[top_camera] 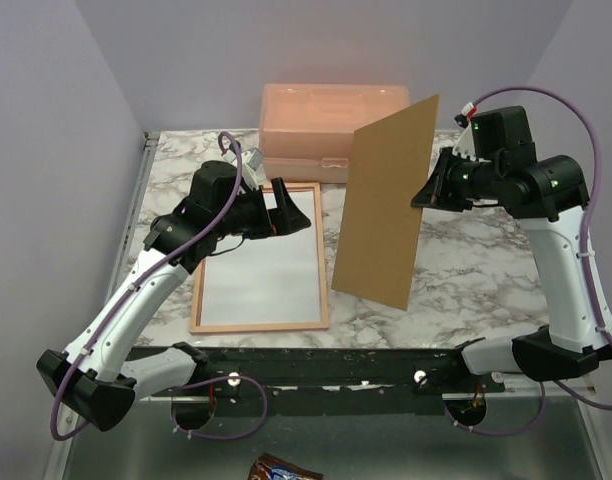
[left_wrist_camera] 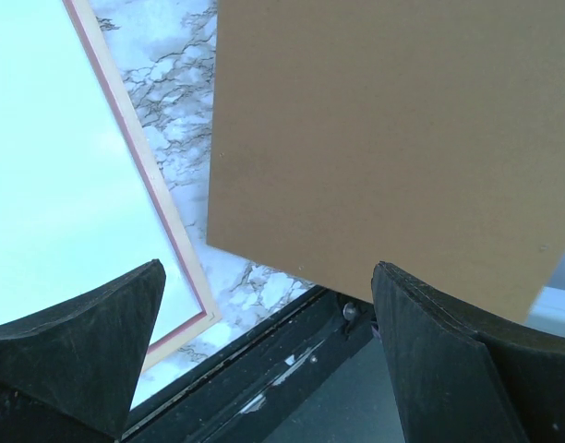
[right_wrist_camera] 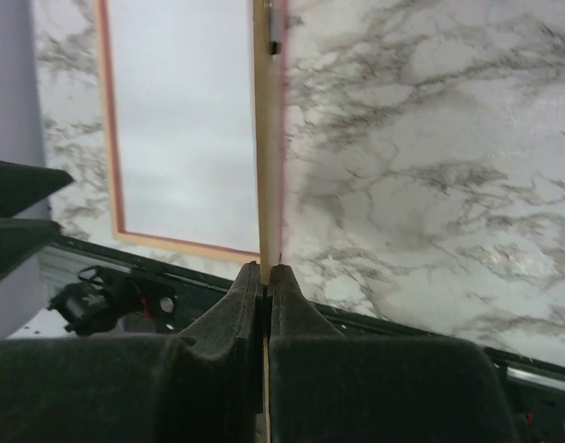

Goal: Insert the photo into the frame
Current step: Turn over the photo frame item at the center of the board.

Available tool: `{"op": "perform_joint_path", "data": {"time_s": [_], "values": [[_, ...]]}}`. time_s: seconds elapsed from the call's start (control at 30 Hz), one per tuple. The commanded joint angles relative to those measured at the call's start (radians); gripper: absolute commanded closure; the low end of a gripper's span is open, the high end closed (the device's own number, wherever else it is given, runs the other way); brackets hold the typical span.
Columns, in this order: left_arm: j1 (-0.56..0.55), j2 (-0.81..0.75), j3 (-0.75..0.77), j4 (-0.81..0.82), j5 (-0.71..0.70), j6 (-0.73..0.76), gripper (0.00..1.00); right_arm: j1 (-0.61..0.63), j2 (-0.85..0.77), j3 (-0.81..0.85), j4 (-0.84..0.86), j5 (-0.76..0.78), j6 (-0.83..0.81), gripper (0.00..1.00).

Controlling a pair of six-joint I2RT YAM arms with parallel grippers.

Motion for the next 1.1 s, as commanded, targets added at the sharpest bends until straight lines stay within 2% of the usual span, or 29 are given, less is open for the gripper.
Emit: {"op": "perform_joint_path", "data": {"time_s": [0.0, 0.3, 0.5, 0.83, 1.07], "values": [[0.005, 0.007, -0.013, 0.006, -0.019, 0.008, 0.04, 0.000, 0.012, -0.035, -0.065, 0.051, -0.040, 1.00], [0.005, 0.019, -0.013, -0.001, -0.023, 0.005, 0.04, 0.001, 0.085, 0.004, -0.066, -0.083, -0.077, 1.00], [0.005, 0.030, -0.017, 0.009, -0.019, 0.007, 0.04, 0.001, 0.033, 0.004, -0.065, -0.097, -0.058, 1.00], [0.005, 0.023, -0.038, 0.022, -0.007, 0.000, 0.04, 0.000, -0.083, -0.141, -0.066, -0.109, -0.045, 1.00], [0.005, 0.010, -0.055, 0.022, -0.008, -0.004, 0.04, 0.001, -0.068, -0.179, -0.066, -0.195, -0.063, 1.00]]}}
